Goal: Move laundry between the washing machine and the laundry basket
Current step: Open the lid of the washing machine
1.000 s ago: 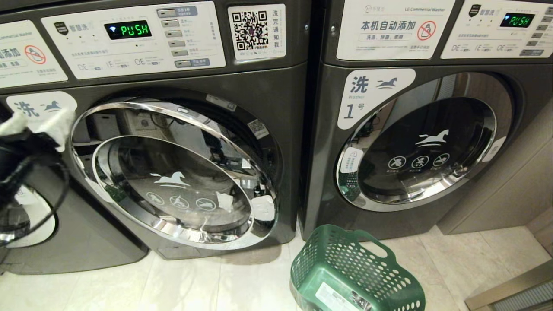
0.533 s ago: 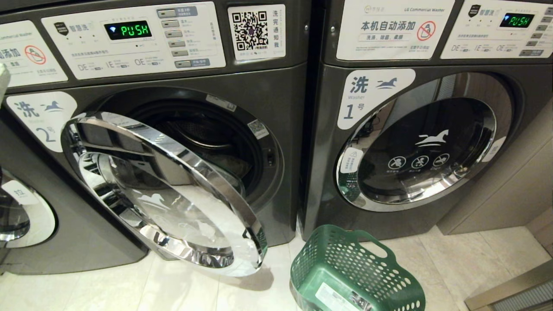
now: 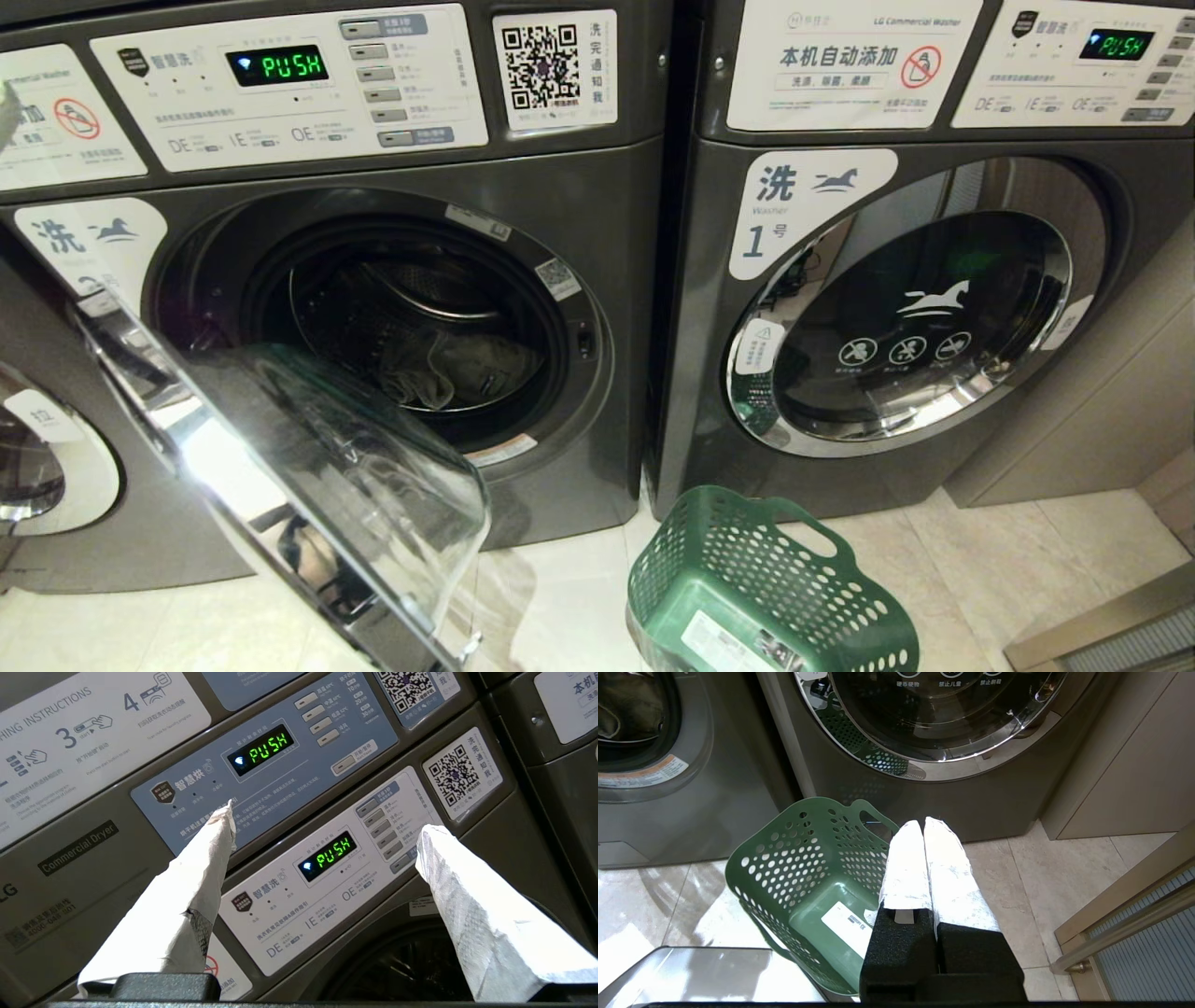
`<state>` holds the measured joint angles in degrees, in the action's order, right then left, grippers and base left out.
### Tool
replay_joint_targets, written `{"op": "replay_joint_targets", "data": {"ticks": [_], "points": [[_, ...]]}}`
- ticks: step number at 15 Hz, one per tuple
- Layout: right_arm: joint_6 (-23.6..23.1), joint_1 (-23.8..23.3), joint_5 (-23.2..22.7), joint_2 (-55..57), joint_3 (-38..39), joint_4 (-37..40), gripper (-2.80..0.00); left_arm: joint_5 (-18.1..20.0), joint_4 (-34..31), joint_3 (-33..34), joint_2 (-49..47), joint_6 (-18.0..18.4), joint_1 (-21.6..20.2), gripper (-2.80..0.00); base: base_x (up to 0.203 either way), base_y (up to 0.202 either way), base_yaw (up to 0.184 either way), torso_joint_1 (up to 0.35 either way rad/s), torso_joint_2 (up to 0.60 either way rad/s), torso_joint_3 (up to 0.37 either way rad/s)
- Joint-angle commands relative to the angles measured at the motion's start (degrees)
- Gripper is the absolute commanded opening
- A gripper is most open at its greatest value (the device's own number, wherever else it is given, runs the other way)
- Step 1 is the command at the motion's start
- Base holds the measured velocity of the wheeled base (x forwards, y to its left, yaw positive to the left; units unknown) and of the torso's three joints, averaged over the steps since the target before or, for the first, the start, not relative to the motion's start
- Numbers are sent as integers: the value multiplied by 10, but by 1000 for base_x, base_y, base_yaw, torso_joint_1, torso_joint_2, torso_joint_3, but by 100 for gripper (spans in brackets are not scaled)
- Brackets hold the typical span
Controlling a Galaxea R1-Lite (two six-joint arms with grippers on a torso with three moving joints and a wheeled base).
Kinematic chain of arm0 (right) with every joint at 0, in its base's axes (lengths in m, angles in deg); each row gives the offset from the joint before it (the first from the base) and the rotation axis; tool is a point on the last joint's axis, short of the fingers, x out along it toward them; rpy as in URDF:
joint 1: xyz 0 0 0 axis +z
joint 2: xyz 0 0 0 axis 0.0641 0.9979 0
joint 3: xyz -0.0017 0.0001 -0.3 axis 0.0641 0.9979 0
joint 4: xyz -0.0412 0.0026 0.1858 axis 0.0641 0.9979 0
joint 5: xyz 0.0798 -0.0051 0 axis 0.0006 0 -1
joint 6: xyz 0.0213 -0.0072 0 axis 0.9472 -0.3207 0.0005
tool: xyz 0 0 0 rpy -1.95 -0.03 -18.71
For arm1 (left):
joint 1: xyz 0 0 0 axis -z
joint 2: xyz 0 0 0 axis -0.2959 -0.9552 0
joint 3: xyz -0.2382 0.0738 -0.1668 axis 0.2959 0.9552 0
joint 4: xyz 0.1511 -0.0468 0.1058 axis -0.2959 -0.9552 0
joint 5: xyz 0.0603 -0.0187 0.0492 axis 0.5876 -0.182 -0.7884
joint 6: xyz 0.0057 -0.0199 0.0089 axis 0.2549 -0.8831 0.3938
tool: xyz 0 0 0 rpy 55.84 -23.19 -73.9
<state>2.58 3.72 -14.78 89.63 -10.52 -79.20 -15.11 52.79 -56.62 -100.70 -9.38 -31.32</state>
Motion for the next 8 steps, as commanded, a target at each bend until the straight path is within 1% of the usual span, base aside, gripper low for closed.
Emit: {"op": "replay_joint_targets", "data": {"ticks": [1,3,6,7,8], "points": [[0,0,0,0,0,0,-280,3,5,11,0,0,4,0,0,0,0,0,0,0],[0,0,0,0,0,0,-280,4,10,37,4,-5,4,0,0,0,0,0,0,0],[0,0,0,0,0,0,-280,4,10,48,1,-5,3,0,0,0,0,0,0,0],[0,0,0,0,0,0,-280,4,12,53,3,-5,2,-280,0,0,0,0,0,0],[0,0,0,0,0,0,-280,3,13,52,4,-5,1,-280,0,0,0,0,0,0]]}}
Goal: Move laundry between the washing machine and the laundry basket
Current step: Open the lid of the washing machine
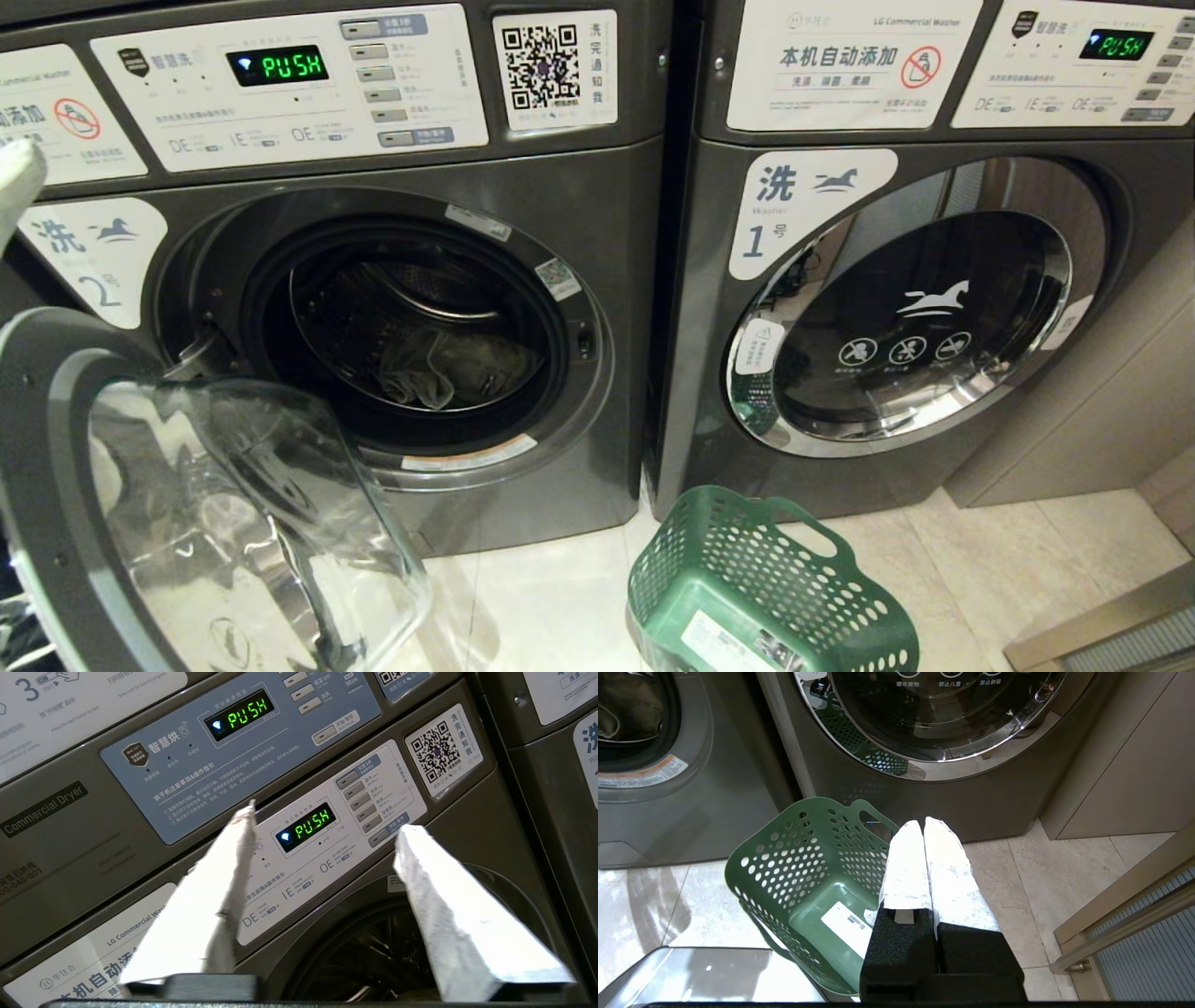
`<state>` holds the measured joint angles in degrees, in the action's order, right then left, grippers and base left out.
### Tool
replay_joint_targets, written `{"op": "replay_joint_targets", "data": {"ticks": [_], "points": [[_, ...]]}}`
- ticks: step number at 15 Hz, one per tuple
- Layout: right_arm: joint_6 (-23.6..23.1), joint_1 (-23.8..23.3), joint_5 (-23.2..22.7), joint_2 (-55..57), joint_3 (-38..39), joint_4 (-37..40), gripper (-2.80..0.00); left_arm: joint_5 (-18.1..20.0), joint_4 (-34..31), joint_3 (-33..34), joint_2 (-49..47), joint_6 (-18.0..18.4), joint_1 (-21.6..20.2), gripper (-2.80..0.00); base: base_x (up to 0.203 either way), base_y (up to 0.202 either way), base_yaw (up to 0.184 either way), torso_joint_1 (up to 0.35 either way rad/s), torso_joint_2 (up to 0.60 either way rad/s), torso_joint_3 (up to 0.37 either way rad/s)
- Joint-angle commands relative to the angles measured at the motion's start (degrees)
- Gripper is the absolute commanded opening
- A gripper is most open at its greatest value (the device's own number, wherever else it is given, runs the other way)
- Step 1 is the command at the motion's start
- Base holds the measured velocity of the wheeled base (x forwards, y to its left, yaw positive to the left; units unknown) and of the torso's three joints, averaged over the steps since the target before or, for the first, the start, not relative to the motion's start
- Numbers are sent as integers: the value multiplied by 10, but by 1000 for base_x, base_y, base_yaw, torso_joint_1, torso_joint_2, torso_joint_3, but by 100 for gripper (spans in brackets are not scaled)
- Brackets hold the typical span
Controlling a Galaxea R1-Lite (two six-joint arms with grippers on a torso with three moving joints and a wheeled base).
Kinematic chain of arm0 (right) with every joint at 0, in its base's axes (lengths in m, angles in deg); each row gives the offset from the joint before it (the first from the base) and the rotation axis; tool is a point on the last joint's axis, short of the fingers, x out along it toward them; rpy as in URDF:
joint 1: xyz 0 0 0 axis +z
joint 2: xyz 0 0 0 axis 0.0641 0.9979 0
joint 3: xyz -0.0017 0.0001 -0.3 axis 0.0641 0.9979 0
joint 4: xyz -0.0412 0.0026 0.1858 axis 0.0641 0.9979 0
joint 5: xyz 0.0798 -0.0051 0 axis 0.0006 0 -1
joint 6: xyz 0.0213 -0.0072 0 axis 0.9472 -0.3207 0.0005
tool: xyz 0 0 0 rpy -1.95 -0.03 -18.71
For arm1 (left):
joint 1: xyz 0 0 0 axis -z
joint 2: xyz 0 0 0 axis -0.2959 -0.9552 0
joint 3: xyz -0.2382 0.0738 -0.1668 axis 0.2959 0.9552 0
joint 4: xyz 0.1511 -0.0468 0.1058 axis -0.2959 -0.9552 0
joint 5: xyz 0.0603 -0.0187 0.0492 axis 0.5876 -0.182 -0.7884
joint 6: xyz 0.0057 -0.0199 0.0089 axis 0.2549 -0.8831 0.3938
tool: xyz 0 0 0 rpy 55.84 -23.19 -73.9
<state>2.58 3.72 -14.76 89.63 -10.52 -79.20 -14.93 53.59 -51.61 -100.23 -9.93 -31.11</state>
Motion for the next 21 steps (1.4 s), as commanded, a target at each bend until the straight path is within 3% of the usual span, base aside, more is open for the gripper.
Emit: {"op": "replay_joint_targets", "data": {"ticks": [1,13,21], "points": [[0,0,0,0,0,0,-280,1,5,0,-1,1,-2,-280,0,0,0,0,0,0],[0,0,0,0,0,0,-280,2,0,-5,1,1,2,-280,0,0,0,0,0,0],[0,0,0,0,0,0,-280,39,0,-4,-5,5,2,-280,0,0,0,0,0,0]]}}
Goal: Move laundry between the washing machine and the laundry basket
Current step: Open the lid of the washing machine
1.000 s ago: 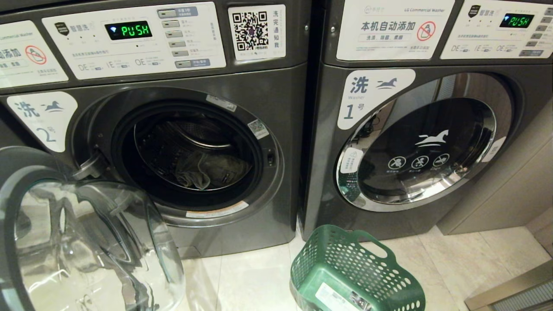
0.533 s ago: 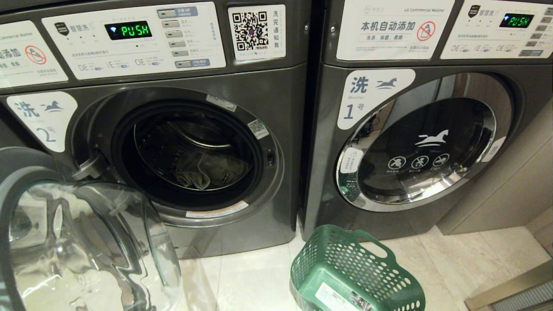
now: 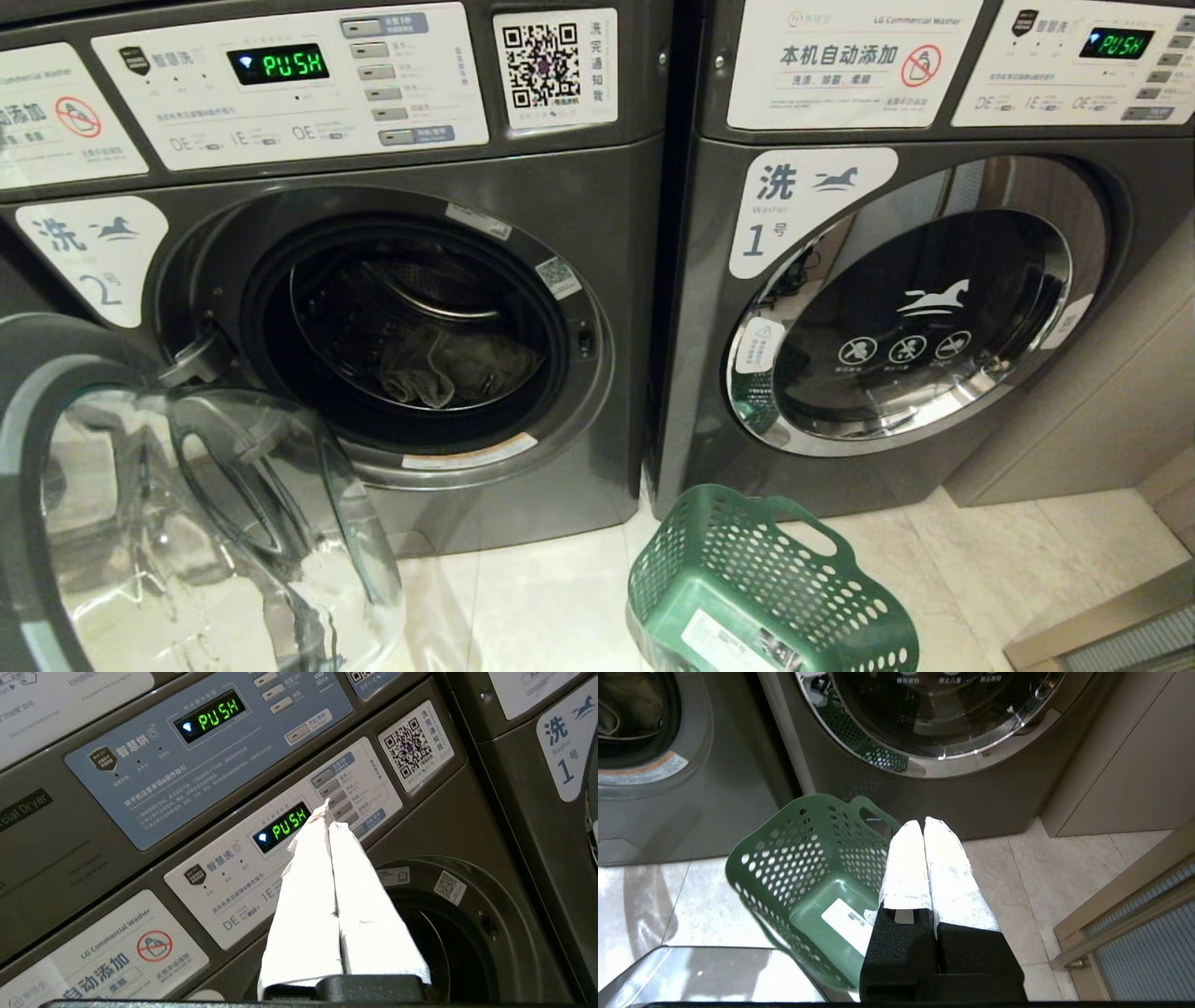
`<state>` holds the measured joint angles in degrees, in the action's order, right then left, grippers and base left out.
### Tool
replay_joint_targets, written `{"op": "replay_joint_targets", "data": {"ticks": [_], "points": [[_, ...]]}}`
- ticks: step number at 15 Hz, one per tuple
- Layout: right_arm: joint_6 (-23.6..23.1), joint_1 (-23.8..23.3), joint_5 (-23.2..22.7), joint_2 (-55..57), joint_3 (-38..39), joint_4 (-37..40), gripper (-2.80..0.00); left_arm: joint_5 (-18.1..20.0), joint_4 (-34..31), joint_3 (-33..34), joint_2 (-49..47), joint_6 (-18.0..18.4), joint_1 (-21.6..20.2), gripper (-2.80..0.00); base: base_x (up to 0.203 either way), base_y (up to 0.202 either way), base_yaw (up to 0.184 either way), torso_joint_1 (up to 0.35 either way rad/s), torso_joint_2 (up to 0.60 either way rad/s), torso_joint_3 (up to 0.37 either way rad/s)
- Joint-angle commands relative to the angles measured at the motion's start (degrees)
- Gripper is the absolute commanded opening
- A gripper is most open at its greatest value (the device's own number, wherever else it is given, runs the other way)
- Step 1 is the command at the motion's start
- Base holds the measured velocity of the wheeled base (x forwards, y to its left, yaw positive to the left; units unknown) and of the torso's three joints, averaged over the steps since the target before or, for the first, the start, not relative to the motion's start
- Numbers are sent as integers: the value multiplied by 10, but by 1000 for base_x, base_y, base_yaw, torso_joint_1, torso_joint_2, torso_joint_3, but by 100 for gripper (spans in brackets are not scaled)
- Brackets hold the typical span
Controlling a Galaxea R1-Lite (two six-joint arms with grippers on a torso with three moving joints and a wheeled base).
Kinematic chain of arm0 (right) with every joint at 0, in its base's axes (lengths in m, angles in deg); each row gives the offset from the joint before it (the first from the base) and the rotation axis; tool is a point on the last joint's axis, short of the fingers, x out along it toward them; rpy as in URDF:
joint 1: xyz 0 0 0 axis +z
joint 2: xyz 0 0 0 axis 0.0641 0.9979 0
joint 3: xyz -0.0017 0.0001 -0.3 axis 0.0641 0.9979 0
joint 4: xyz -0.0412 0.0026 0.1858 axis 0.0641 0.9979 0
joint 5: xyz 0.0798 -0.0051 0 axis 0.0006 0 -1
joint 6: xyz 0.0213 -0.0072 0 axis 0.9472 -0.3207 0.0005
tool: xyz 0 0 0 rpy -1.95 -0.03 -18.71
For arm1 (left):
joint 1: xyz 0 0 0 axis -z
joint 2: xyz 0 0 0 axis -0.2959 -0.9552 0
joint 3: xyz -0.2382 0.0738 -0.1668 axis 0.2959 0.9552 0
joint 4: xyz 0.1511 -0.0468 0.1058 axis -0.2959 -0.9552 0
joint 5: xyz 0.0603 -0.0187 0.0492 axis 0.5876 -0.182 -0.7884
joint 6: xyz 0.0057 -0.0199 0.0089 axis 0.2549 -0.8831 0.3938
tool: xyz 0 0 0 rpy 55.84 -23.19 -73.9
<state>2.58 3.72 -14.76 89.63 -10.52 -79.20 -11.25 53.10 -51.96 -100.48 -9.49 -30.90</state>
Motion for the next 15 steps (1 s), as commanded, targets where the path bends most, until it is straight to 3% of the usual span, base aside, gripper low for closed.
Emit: {"op": "replay_joint_targets", "data": {"ticks": [1,8,11,13,15], "points": [[0,0,0,0,0,0,-280,3,6,-1,-4,1,0,-280,-122,0,-5,17,11,1],[0,0,0,0,0,0,-280,3,6,10,-4,1,0,-280,-183,0,0,0,4,4],[0,0,0,0,0,0,-280,4,-4,7,-4,0,9,-280,0,0,0,0,0,0],[0,0,0,0,0,0,-280,1,-71,-26,2,-9,41,-280,0,0,0,0,0,0],[0,0,0,0,0,0,-280,-12,-202,-111,11,-12,77,-280,0,0,0,0,0,0]]}}
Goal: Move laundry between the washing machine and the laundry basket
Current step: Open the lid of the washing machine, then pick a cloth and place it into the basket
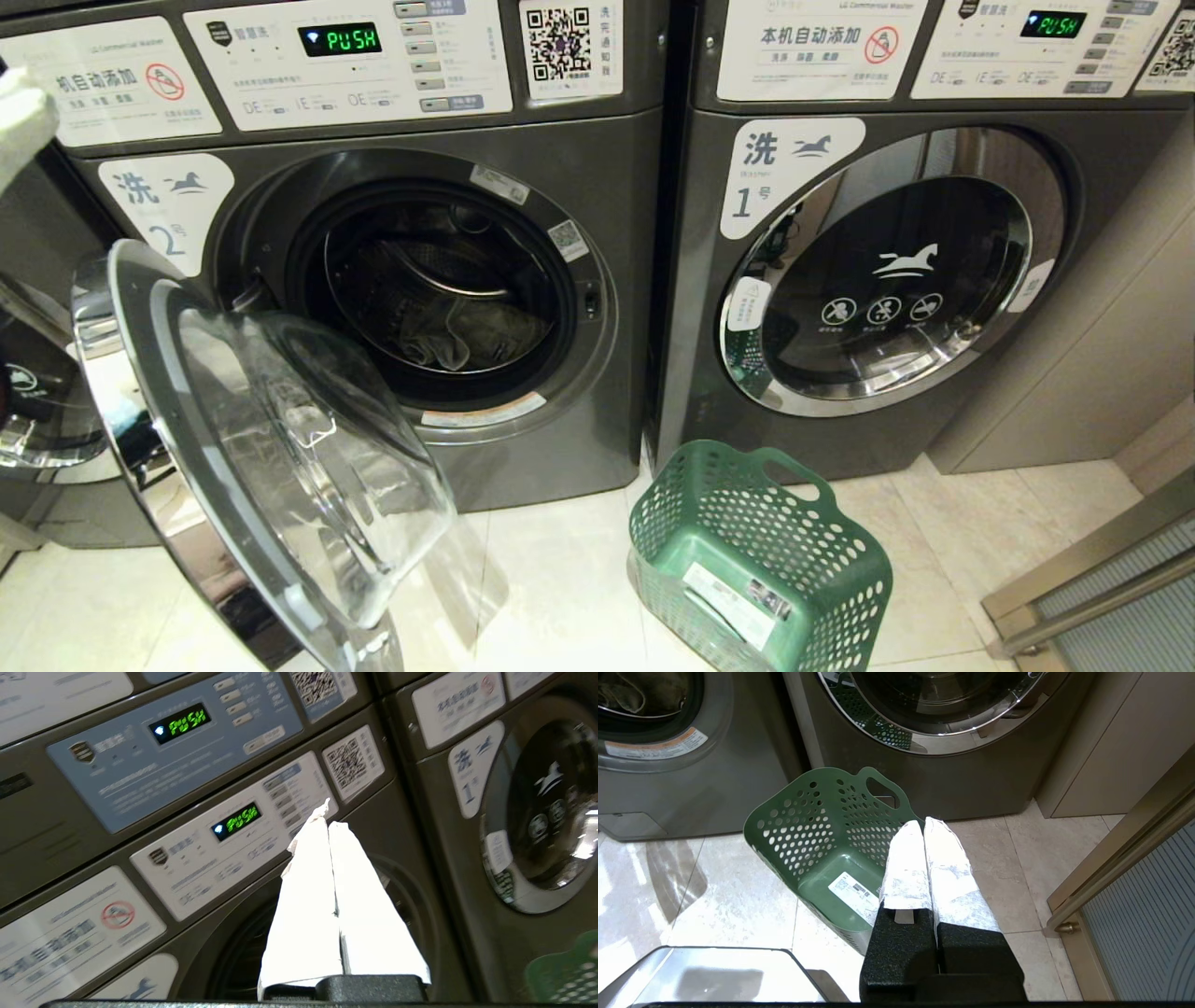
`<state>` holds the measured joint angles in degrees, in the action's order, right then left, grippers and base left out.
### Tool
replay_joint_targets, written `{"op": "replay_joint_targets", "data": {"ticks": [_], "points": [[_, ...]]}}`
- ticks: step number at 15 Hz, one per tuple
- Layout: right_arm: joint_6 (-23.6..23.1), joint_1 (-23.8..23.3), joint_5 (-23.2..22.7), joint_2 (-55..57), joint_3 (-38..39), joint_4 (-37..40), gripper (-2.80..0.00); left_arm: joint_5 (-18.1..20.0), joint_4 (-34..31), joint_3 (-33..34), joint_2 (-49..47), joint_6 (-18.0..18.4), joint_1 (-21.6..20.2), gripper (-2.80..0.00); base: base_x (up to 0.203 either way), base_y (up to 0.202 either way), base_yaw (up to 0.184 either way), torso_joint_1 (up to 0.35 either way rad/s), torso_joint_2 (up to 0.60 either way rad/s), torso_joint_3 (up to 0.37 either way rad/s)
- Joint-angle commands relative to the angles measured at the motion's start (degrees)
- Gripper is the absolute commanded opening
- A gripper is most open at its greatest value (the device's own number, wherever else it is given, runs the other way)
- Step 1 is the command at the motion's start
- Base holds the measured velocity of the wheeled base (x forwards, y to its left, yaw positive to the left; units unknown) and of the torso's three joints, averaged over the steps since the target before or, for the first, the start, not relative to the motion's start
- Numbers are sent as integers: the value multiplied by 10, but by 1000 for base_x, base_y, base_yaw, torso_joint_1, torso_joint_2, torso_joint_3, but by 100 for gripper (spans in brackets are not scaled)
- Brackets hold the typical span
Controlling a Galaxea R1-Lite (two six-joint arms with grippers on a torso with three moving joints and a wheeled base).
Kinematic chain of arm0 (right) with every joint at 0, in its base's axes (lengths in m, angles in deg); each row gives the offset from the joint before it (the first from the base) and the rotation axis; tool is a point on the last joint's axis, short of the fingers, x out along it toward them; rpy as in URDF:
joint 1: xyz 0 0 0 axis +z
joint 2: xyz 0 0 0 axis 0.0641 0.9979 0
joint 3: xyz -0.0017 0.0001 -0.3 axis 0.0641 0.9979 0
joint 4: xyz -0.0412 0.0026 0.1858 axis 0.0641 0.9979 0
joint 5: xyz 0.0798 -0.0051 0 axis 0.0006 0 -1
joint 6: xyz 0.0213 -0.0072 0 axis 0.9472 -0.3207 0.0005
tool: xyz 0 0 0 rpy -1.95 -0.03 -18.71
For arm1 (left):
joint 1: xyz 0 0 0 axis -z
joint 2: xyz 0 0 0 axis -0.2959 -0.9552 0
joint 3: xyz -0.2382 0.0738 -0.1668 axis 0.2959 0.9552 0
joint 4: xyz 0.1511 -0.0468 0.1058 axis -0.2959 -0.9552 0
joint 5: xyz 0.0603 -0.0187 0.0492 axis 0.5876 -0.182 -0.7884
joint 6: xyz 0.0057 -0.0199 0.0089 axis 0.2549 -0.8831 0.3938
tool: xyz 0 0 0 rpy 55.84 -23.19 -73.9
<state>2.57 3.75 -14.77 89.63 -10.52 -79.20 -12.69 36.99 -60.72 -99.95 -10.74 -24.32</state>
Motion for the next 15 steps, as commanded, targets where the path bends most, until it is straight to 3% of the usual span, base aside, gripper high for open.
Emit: {"op": "replay_joint_targets", "data": {"ticks": [1,4,5,7,9,15], "points": [[0,0,0,0,0,0,-280,-9,-116,-70,9,1,37,-280,0,0,0,0,0,0],[0,0,0,0,0,0,-280,-78,-428,-184,23,37,133,-280,0,0,0,0,0,0],[0,0,0,0,0,0,-280,-101,-519,-196,30,74,161,-280,0,0,0,0,0,0],[0,0,0,0,0,0,-280,-144,-630,-199,38,193,191,-280,0,0,0,0,0,0],[0,0,0,0,0,0,-280,-178,-681,-190,22,241,214,-280,0,0,0,0,0,0],[0,0,0,0,0,0,-280,-299,-691,-207,-80,249,300,-280,0,0,0,0,0,0]]}}
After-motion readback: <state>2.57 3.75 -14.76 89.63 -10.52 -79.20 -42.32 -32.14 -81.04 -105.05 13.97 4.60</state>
